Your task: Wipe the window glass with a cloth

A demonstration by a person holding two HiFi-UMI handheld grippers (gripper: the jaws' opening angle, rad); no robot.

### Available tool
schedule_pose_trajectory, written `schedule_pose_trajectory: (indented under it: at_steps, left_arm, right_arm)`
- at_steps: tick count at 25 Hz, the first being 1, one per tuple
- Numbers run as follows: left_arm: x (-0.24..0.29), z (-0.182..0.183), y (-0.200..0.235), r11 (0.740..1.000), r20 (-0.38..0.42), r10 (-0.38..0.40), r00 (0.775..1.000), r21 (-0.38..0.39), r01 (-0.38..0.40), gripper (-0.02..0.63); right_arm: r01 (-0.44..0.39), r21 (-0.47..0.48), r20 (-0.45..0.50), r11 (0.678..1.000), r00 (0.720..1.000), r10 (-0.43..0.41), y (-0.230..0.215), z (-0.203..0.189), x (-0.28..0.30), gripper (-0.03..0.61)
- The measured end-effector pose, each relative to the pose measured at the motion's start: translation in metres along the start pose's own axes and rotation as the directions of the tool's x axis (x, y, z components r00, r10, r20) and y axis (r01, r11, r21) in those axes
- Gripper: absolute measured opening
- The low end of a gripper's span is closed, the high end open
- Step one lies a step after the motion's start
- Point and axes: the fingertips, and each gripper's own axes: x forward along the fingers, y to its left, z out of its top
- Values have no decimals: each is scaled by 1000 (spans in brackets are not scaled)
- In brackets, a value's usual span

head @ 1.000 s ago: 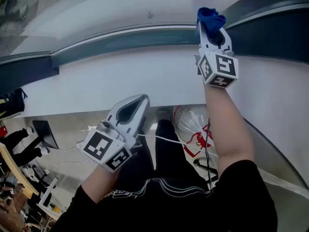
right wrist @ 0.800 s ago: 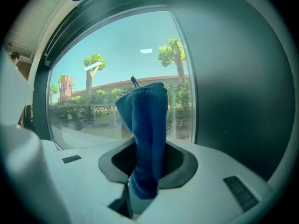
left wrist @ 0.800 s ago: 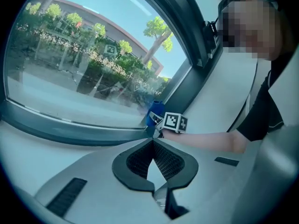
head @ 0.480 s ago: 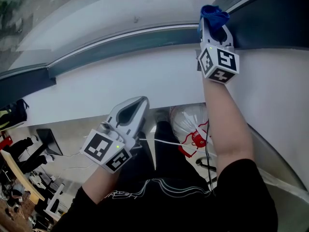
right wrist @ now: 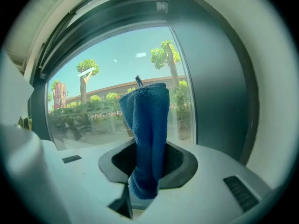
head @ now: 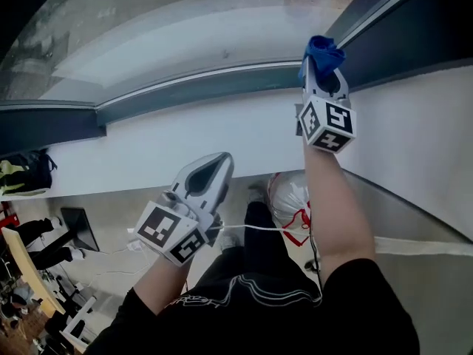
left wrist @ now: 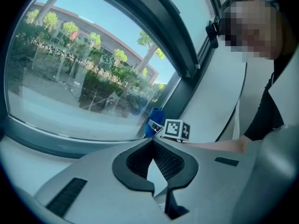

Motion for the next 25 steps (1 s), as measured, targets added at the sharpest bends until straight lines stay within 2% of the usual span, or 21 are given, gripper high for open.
schedule_pose_trajectory:
  at_steps: [5, 10, 14, 18, 21, 25]
  left_arm:
    - [-88, 43, -29, 998, 98, -6, 995, 66, -1, 5]
    - [-220, 66, -82, 988, 139, -68, 988, 146, 48, 5]
    - [-314, 89, -136, 964, 198, -137, 971, 253, 84, 5]
    - [-410, 108, -180, 947, 212, -169, 962, 306, 99, 5]
    - [-464, 119, -207, 929, 219, -186, 958, 356, 99, 5]
    - [-519, 137, -236, 922, 262, -175, 949, 381, 65, 5]
  right_arm:
    - [-171, -11, 50, 985, 984, 172, 92, 83, -92, 93]
    - [-386, -51, 15, 921, 922, 387, 214, 148, -245, 92]
    - [-544, -25, -20, 839, 839, 544, 281, 191, -360, 94]
    - [-632, -12, -57, 775, 774, 631, 329, 224, -470, 94]
    - [-702, -4, -79, 712, 710, 700, 357, 251, -523, 94]
    - [-785, -4, -61, 619, 618, 784, 397, 287, -569, 94]
